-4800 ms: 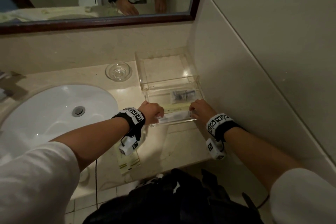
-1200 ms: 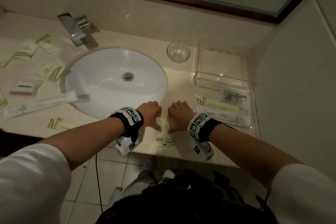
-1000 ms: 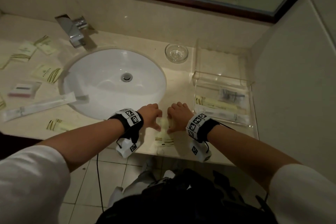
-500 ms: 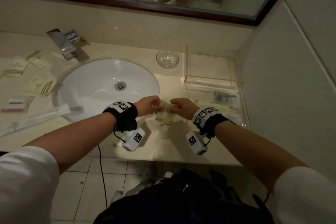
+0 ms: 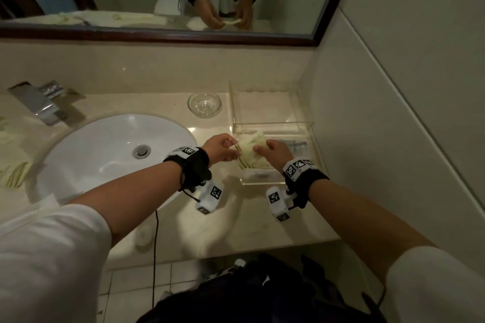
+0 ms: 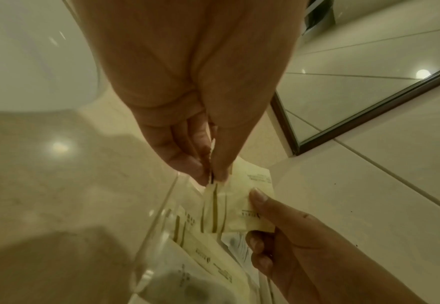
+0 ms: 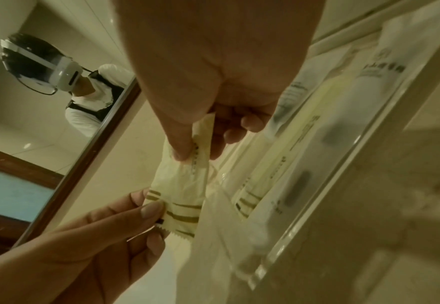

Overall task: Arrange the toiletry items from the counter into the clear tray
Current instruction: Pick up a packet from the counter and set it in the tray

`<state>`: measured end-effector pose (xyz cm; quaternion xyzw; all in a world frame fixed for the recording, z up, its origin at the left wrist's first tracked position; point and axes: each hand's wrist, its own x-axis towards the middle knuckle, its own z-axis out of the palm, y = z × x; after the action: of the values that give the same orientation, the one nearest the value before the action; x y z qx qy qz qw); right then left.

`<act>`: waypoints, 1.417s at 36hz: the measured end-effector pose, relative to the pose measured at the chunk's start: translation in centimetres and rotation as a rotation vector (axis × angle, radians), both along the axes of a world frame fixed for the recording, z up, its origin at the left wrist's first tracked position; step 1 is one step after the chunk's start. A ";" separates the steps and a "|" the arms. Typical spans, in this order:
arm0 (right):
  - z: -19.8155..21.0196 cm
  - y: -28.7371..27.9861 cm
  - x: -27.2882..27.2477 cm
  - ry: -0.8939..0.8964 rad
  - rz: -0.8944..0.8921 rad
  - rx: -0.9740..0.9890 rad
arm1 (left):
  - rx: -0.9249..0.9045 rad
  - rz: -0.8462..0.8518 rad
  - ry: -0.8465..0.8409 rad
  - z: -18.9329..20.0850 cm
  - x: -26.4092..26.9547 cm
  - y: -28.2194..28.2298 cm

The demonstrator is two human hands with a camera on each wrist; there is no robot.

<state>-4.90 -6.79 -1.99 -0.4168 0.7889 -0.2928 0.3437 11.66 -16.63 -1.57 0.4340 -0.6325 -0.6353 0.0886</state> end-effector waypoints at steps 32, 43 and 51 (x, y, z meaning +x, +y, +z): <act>-2.0 -3.4 -5.9 0.236 0.025 0.361 | -0.617 -0.184 -0.314 -1.7 -6.9 -2.7; -2.9 -3.6 -6.0 0.484 0.187 0.384 | -0.832 -0.538 -0.543 -1.9 -8.3 -3.3; -3.2 -3.4 -6.5 0.523 0.230 0.349 | -0.975 -0.718 -0.689 -2.0 -9.4 -3.3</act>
<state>-11.42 -10.24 -5.15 -0.4990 0.8364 0.0045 0.2267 2.28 -19.91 -3.61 0.2855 -0.9422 -0.0948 -0.1478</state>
